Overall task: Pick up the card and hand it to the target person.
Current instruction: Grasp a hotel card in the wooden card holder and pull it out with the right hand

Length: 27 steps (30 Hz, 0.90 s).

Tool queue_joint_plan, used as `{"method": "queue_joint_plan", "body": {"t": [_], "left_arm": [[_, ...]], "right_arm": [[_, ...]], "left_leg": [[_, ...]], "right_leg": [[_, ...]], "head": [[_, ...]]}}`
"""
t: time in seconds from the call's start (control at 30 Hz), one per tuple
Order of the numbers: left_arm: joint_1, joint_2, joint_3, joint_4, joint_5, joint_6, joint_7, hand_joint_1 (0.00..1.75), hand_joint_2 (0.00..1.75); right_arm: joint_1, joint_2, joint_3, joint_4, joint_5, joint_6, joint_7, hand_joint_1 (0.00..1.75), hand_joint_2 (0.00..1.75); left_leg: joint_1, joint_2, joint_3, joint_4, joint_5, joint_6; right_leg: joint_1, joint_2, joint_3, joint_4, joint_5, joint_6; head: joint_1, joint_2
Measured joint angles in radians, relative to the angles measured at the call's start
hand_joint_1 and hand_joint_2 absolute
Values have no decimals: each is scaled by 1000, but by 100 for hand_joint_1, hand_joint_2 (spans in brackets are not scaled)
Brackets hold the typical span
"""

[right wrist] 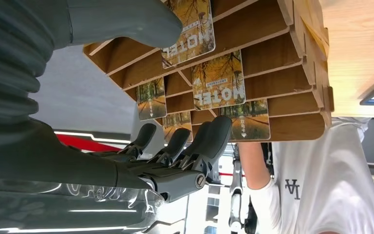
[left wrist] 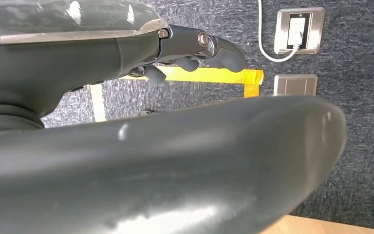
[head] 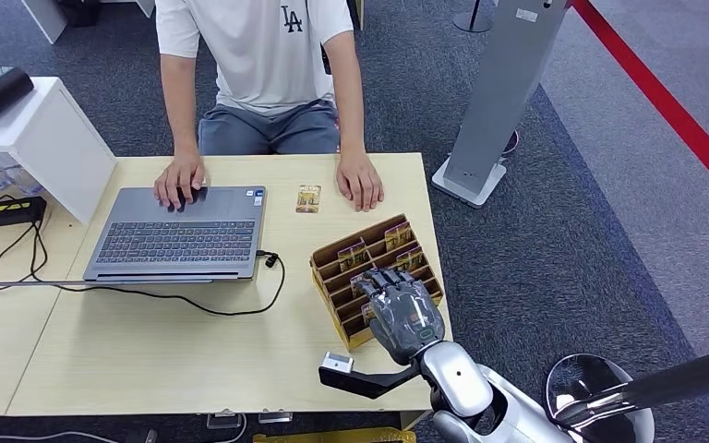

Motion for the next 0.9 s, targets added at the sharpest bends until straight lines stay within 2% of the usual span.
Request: {"method": "queue_joint_plan", "body": {"t": [0.4,0.53,0.6,0.73,0.9], "left_arm": [[0,0,-16,0,3,0,0,0,0],[0,0,-19,0,4,0,0,0,0],[0,0,-23,0,6,1,0,0,0],[0,0,-25,0,9,3,0,0,0],[0,0,-25,0,9,3,0,0,0]], "right_arm": [[-4,6,-2,64,-2,-2,7,83,175],[-5,7,-2,79,-1,0,7,82,175],[-6,8,-2,86,-1,1,7,89,175],[-9,11,-2,95,0,2,7,134,175],[-11,13,-2,102,1,5,7,134,175]], "left_leg": [[0,0,0,0,0,0],[0,0,0,0,0,0],[0,0,0,0,0,0],[0,0,0,0,0,0],[0,0,0,0,0,0]], "right_leg": [[0,0,0,0,0,0],[0,0,0,0,0,0],[0,0,0,0,0,0],[0,0,0,0,0,0],[0,0,0,0,0,0]], "head": [[0,0],[0,0],[0,0],[-1,0],[0,0]]}}
